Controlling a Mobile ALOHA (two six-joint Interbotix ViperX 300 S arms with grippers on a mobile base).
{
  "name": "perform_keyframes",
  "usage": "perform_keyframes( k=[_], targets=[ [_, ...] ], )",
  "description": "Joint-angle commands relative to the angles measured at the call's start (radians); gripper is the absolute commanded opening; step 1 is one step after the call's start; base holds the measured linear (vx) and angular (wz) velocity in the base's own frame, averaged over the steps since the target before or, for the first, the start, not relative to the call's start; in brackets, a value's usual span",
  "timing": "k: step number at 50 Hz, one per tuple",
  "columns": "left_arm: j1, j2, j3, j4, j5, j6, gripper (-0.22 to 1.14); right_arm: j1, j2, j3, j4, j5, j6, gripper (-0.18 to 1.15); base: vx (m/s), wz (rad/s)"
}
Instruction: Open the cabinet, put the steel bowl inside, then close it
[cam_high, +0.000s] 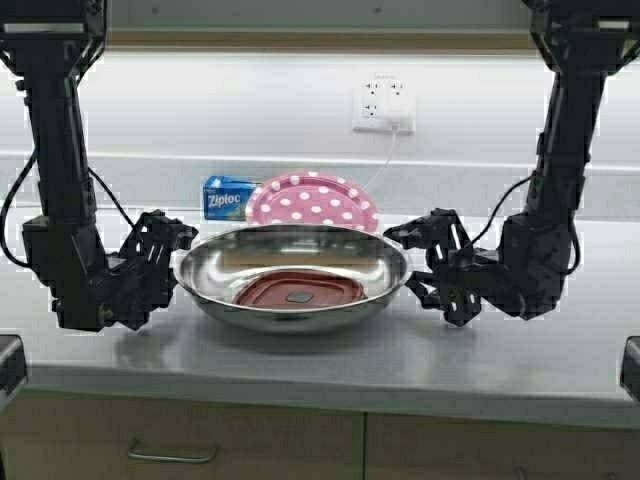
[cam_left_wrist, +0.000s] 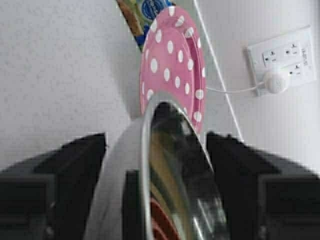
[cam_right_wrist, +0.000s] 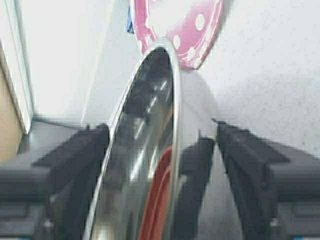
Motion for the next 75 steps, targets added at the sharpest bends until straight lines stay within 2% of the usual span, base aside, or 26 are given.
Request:
perform_keyframes(
  k=[1,8,16,23,27,31,36,39,45,48,56,75],
  targets=[
    [0.009,-0.020,-0.002,0.011,-0.003,-0.002,0.94,-0.005,-0.012,0.005,-0.015,0.002,0.002,0.97,0.10,0.03],
    [0.009,-0.018,0.011,0.025,-0.002,-0.003,0.94,-0.005,-0.008,0.017,-0.031,0.000,0.000,0.97,0.09,0.00],
    [0.009,-0.017,0.014,0.087,0.000,-0.005,0.93,-0.005,-0.005,0.025,-0.035,-0.002,0.003,0.97,0.04,-0.01],
    [0.009,-0.017,0.018,0.086,0.000,-0.006,0.84,-0.005,-0.005,0.025,-0.035,-0.003,0.011,0.95,0.01,-0.01],
    [0.009,-0.020,0.028,0.086,0.000,-0.005,0.68,-0.005,-0.005,0.029,-0.034,-0.015,0.021,0.91,0.00,0.00],
    [0.009,-0.025,0.040,0.080,-0.002,-0.005,0.43,-0.005,-0.008,0.040,-0.032,-0.028,0.032,0.82,-0.01,0.00],
    [0.009,-0.032,0.061,0.066,-0.002,-0.003,0.09,-0.005,-0.012,0.055,-0.032,-0.029,0.044,0.61,-0.02,0.01],
    [0.009,-0.038,0.072,0.060,0.000,-0.002,-0.04,-0.005,-0.017,0.064,-0.032,-0.031,0.051,0.42,-0.02,0.01],
    [0.009,-0.061,0.094,0.054,0.000,-0.002,0.01,-0.003,-0.031,0.081,-0.034,-0.046,0.054,0.09,-0.01,0.01],
    [0.009,-0.078,0.107,0.054,0.000,-0.002,0.03,-0.005,-0.040,0.092,-0.034,-0.080,0.058,0.00,-0.02,0.01],
    [0.009,-0.147,0.169,0.061,-0.002,0.000,0.03,-0.005,-0.089,0.137,-0.034,-0.143,0.075,0.08,-0.01,0.00],
    [0.008,-0.348,0.382,0.075,0.000,-0.006,0.03,0.002,-0.339,0.382,-0.049,-0.152,0.077,0.07,-0.01,0.00]
  ],
)
